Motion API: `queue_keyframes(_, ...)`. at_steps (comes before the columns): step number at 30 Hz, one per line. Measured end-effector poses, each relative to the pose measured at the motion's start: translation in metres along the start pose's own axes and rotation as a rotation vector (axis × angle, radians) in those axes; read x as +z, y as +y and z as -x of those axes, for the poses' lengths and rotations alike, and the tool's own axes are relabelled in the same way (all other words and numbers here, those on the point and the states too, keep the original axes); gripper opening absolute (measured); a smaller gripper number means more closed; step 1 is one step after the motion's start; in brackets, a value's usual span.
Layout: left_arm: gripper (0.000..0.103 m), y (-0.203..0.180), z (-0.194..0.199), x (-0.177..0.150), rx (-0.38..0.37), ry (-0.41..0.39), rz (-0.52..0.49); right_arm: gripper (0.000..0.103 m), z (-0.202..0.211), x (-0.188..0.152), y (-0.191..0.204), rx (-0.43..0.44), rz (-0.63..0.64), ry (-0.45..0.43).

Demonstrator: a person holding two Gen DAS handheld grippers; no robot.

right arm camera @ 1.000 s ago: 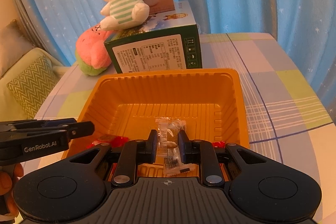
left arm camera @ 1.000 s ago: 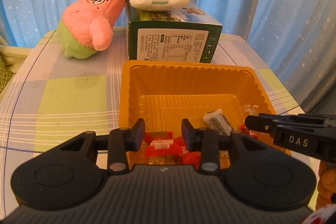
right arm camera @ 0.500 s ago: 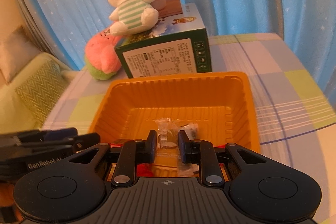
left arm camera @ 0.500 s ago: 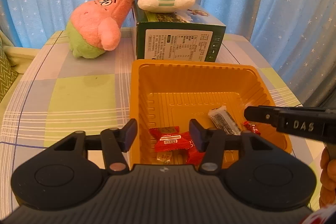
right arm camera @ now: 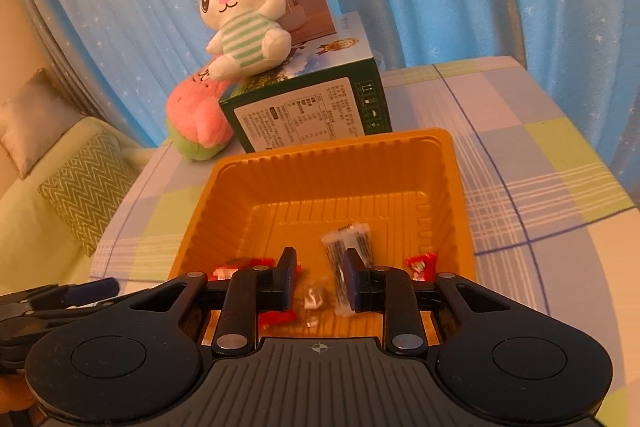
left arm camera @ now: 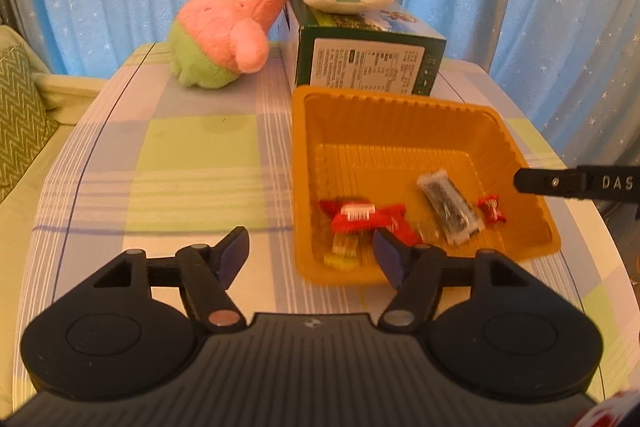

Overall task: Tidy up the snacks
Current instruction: 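Move both tools back to the remaining snacks on the table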

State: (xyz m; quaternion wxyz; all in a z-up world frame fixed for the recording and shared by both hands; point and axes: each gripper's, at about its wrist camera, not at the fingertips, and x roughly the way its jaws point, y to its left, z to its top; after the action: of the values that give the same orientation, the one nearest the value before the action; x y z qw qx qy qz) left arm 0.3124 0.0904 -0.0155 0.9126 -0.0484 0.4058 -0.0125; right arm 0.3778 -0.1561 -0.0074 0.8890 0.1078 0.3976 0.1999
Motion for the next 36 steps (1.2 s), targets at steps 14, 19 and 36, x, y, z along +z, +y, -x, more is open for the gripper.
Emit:
queue_keyframes(14,0.068,-0.007,0.08,-0.069,-0.001,-0.003,0.045,0.036,0.1,-0.066,0.004,-0.034,-0.008,-0.035)
queue_keyframes(19,0.07,-0.009,0.111,-0.096,-0.008,-0.007,0.076,0.039,0.14,-0.102,0.001,-0.037,-0.062,-0.044)
queue_keyframes(36,0.072,-0.022,0.174,-0.161,-0.003,-0.013,0.083,0.04,0.211,-0.2,0.025,-0.063,0.004,-0.018)
